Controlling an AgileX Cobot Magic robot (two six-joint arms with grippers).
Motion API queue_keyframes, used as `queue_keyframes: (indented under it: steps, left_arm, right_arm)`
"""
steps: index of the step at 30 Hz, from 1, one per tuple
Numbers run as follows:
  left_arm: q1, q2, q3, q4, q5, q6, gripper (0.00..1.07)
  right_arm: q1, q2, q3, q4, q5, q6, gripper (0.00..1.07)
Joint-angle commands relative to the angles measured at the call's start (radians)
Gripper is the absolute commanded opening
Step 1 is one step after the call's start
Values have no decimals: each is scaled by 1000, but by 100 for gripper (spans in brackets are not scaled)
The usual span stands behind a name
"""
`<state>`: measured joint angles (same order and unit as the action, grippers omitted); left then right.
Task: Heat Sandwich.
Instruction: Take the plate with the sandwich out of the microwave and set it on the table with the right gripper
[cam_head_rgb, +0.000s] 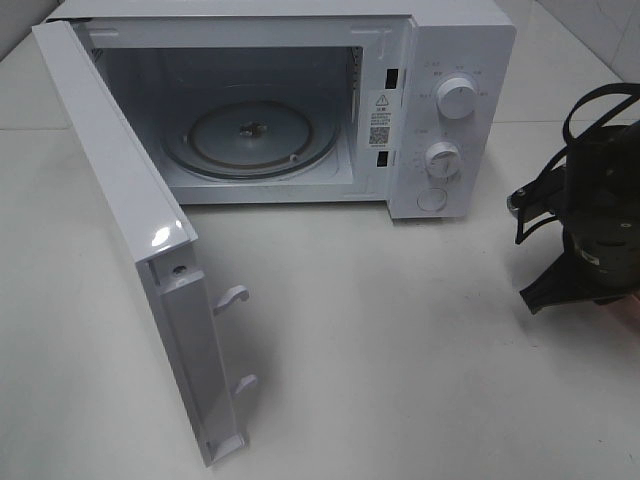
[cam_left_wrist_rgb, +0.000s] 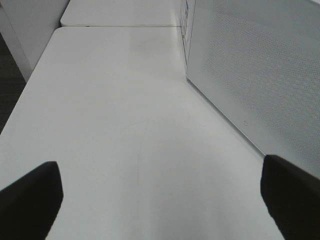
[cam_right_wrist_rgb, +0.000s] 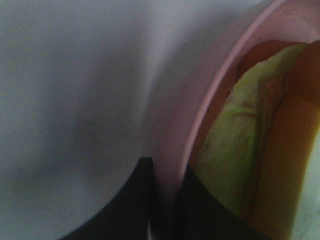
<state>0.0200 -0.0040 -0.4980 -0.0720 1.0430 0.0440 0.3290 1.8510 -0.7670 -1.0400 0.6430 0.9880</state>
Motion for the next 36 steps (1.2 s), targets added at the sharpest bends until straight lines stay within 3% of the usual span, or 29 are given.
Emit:
queue_keyframes:
  steps: [1, 24, 34, 36]
  left_arm:
    - [3, -25, 2, 0, -8, -2, 104]
    - [3, -25, 2, 0, -8, -2, 104]
    - [3, -25, 2, 0, -8, -2, 104]
    - [3, -25, 2, 0, -8, -2, 104]
  right_arm:
    - [-4, 27, -5, -34, 13, 12, 3]
    - [-4, 77, -5, -22, -7, 21, 9]
    - [-4, 70, -5, 19, 1, -15, 26]
    - [-4, 66, -5, 57, 1, -46, 36]
